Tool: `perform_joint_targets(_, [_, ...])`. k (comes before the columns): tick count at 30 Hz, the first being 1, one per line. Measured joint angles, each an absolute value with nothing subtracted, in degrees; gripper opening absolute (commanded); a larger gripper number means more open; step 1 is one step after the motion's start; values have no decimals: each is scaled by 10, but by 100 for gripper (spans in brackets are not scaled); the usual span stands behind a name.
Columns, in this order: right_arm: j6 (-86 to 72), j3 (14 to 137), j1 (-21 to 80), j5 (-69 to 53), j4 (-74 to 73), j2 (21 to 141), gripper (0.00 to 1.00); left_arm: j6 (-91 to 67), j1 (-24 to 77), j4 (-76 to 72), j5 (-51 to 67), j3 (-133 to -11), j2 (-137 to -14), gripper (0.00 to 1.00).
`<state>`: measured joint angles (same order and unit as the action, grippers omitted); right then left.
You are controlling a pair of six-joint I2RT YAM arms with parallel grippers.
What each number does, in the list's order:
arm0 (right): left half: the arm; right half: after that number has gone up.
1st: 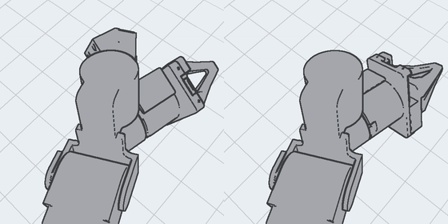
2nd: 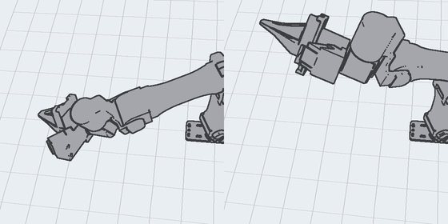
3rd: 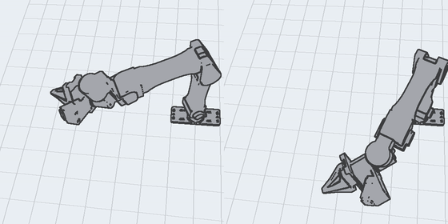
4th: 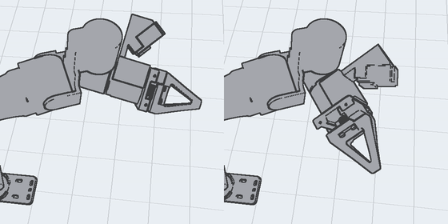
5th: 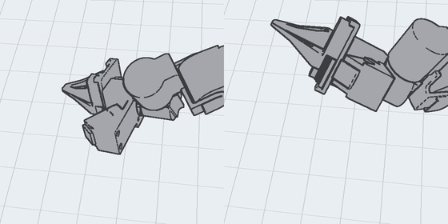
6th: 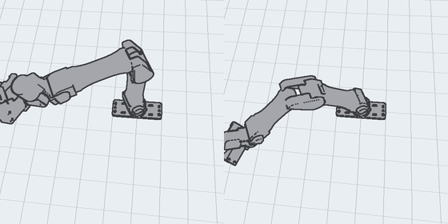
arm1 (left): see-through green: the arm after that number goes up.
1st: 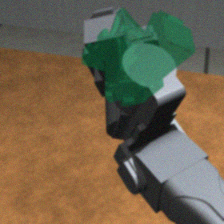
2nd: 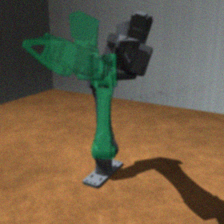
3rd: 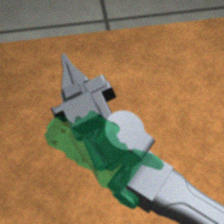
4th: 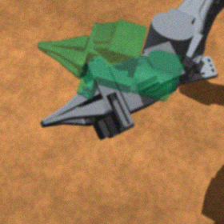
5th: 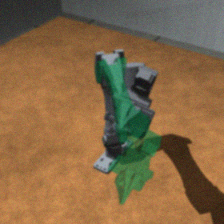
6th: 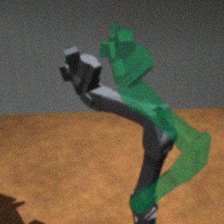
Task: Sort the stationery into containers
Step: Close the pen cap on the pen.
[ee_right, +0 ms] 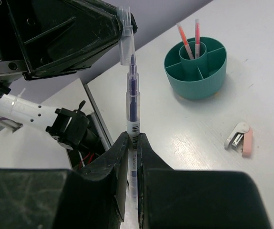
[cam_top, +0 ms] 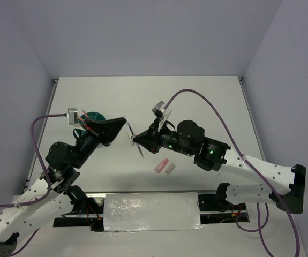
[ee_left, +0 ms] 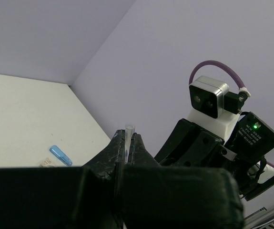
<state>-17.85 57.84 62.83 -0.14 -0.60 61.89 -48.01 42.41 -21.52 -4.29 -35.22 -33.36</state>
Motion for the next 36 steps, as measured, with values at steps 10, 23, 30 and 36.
perform_joint_targets(10, [-170,585,623,-13,-23,615,0,-479,424,-212,-44,-352,-335,0])
perform_joint_targets(23, [-166,597,618,-22,-29,620,0,-478,427,-191,-20,-357,-344,0])
perform_joint_targets(30, [-166,601,616,-29,-28,626,0,-464,427,-162,-18,-374,-346,0])
perform_joint_targets(36, [-159,601,616,-17,-28,626,0,-447,427,-154,-9,-389,-362,0])
